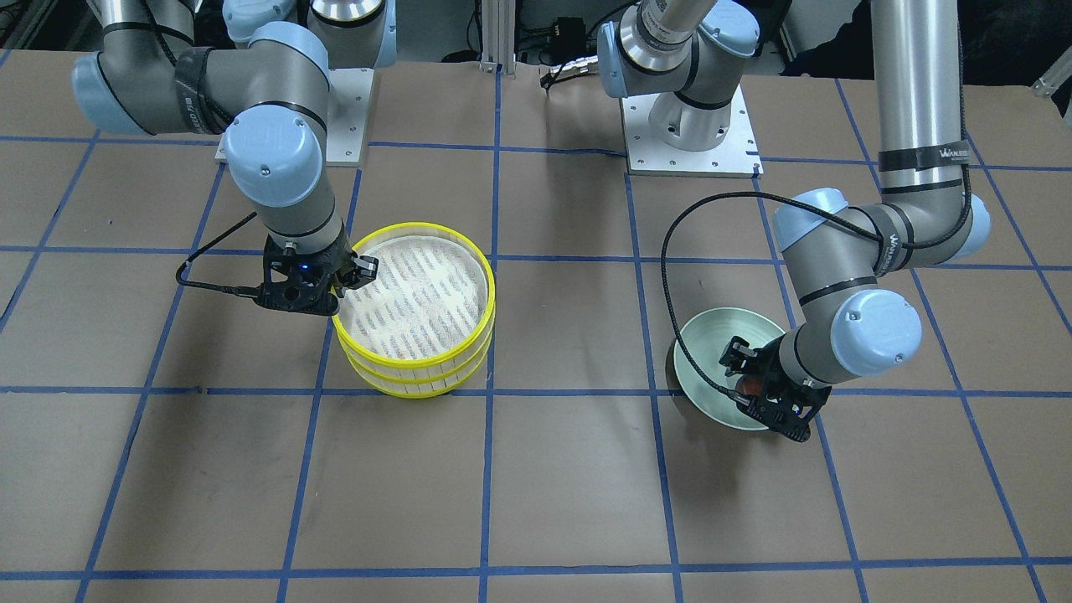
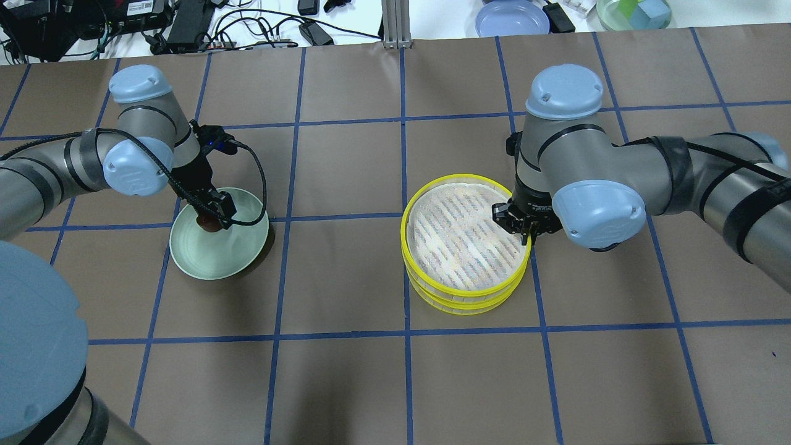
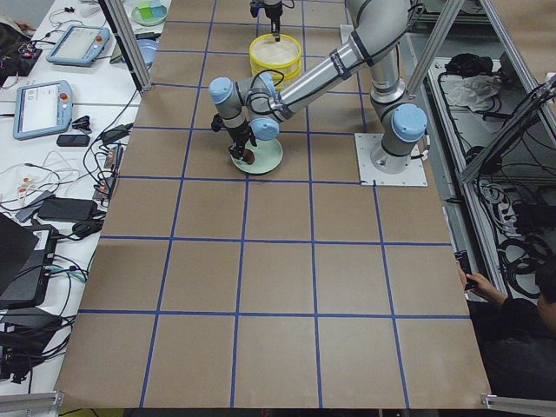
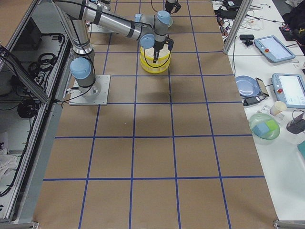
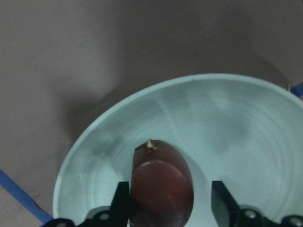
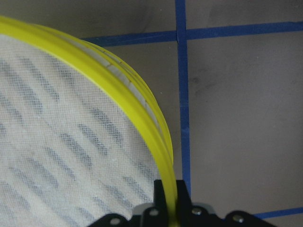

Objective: Stack buns with steamer

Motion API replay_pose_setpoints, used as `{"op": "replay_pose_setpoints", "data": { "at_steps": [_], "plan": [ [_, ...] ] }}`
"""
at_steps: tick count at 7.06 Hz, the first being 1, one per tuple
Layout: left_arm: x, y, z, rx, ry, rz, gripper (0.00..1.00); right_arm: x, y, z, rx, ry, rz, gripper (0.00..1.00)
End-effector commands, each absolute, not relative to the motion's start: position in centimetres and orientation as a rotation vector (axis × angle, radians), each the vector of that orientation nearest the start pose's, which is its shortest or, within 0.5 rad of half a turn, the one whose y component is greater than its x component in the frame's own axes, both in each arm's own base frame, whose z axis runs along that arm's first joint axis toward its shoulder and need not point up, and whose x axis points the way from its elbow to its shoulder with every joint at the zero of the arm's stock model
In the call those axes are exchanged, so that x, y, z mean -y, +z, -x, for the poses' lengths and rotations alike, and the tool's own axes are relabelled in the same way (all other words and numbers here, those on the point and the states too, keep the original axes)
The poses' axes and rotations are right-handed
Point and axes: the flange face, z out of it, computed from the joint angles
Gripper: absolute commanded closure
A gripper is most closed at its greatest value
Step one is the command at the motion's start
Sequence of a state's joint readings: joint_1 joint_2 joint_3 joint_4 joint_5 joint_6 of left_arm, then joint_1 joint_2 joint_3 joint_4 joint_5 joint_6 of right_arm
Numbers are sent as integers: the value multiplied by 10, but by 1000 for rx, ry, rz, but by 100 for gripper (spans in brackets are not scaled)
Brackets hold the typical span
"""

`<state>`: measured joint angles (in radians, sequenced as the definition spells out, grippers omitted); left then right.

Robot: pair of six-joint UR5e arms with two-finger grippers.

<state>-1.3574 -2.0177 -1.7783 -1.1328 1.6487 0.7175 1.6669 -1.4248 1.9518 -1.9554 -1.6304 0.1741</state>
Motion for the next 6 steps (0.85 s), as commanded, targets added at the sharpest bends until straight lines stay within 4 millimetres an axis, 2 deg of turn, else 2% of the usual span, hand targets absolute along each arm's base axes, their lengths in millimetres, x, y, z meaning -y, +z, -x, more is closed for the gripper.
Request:
{"op": "replay_pose_setpoints", "data": {
  "at_steps": [1, 2, 3, 5, 6],
  "plan": [
    [587, 193, 1, -3060, 368, -690, 100, 469, 279, -174, -3214, 199, -57, 100],
    [590, 206, 0, -3057, 332, -668, 100, 469, 279, -174, -3210, 199, 23, 100],
    [594, 225, 1, -3075, 329, -559, 100, 471, 280, -172, -3208, 196, 70, 100],
    [601, 282, 22, -3101, 308, -316, 100, 473, 277, -167, -3200, 203, 97, 100],
    [596, 302, 39, -3172, 292, -219, 100, 475, 277, -162, -3198, 204, 85, 100]
  ]
}}
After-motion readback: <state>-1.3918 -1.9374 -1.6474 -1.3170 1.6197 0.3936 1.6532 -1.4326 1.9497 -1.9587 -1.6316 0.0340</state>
